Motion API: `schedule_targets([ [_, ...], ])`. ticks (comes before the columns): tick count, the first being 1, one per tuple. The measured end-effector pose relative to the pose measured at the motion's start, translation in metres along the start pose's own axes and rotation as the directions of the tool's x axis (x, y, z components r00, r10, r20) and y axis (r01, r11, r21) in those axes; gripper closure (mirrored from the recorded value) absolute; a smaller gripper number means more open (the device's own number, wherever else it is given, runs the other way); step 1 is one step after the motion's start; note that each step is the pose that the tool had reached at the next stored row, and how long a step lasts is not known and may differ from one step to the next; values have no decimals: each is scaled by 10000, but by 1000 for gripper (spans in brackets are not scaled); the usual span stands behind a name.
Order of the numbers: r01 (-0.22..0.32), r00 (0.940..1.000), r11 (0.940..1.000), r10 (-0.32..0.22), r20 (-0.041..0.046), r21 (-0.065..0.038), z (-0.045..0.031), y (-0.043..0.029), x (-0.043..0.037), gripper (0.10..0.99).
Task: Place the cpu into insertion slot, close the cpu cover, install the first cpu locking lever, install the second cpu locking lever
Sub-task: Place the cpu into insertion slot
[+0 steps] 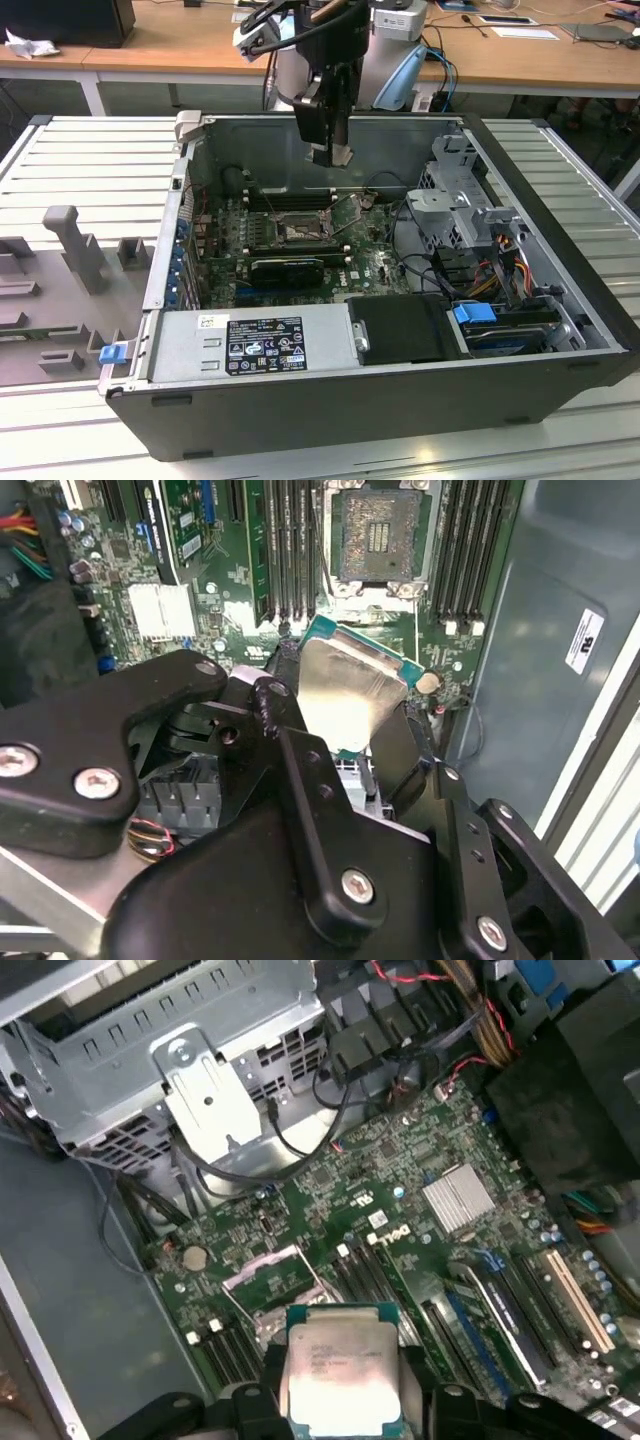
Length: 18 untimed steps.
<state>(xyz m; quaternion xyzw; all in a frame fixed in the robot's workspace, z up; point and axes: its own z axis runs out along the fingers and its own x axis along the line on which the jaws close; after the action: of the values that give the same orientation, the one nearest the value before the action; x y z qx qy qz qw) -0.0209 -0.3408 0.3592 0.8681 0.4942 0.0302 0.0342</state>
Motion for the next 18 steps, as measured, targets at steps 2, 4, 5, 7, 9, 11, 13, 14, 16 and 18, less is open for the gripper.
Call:
schedule_targets([
  [2, -137, 9999, 9999, 137, 12, -3, 1, 0, 0, 557],
  [4, -279, 9996, 9996, 279, 23, -5, 5, -1, 0, 557],
  [5, -437, 9990, 9990, 437, 39, -9, 7, -1, 1, 557],
  [7, -516, 9987, 9987, 516, 46, -12, 18, -5, 0, 557],
  [9, -337, 9994, 9994, 337, 33, -8, 25, -6, -1, 557],
  [11, 168, 9999, 9999, -168, -14, 2, 37, -8, -1, 557],
  [13, 1024, 9947, 9947, -1023, -92, 14, 57, -9, -1, 557],
  [14, 1202, 9927, 9928, -1202, -108, 15, 61, -10, -2, 557],
  [16, 1667, 9859, 9860, -1667, -150, 18, 70, -10, -2, 557],
  [18, 1889, 9819, 9820, -1889, -160, 15, 79, -14, -3, 557],
])
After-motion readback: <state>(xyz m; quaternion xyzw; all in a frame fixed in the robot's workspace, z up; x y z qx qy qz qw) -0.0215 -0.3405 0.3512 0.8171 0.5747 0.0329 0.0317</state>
